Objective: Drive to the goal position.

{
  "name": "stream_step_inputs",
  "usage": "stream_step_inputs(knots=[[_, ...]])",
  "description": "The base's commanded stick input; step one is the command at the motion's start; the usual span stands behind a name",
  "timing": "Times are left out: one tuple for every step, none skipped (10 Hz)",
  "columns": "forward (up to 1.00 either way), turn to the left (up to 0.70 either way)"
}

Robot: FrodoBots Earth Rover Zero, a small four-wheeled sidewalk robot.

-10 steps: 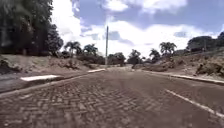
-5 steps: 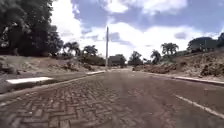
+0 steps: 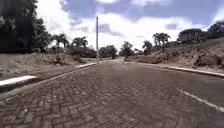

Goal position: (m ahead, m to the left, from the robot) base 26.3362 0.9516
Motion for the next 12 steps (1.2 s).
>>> stream_step_inputs(knots=[[1.0, 0.0], [1.0, 0.0], [1.0, 0.0], [1.0, 0.0], [1.0, 0.0], [1.0, 0.0], [1.0, 0.0], [1.0, 0.0], [1.0, 0.0], [1.0, 0.0], [1.0, 0.0], [1.0, 0.0]])
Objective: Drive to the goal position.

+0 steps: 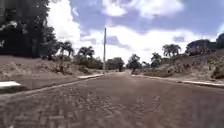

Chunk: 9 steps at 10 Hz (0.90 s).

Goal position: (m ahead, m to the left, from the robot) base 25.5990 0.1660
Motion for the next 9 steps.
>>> stream_step_inputs(knots=[[1.0, 0.0], [1.0, 0.0], [1.0, 0.0], [1.0, 0.0], [1.0, 0.0], [1.0, 0.0], [1.0, 0.0], [1.0, 0.0], [1.0, 0.0]])
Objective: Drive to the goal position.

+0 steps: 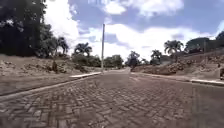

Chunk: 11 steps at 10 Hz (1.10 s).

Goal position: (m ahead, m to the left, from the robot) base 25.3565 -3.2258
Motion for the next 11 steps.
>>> stream_step_inputs(knots=[[1.0, 0.0], [1.0, 0.0], [1.0, 0.0], [1.0, 0.0], [1.0, 0.0], [1.0, 0.0], [1.0, 0.0], [1.0, 0.0], [1.0, 0.0], [1.0, 0.0], [1.0, 0.0]])
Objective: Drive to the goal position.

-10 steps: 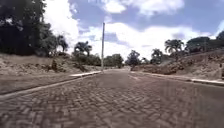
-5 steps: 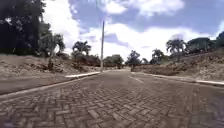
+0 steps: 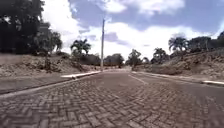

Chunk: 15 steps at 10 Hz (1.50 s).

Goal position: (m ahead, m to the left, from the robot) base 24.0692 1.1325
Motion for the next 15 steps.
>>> stream_step_inputs(knots=[[1.0, 0.0], [1.0, 0.0], [1.0, 0.0], [1.0, 0.0], [1.0, 0.0], [1.0, 0.0], [1.0, 0.0], [1.0, 0.0], [1.0, 0.0], [1.0, 0.0], [1.0, 0.0], [1.0, 0.0], [1.0, 0.0], [1.0, 0.0], [1.0, 0.0]])
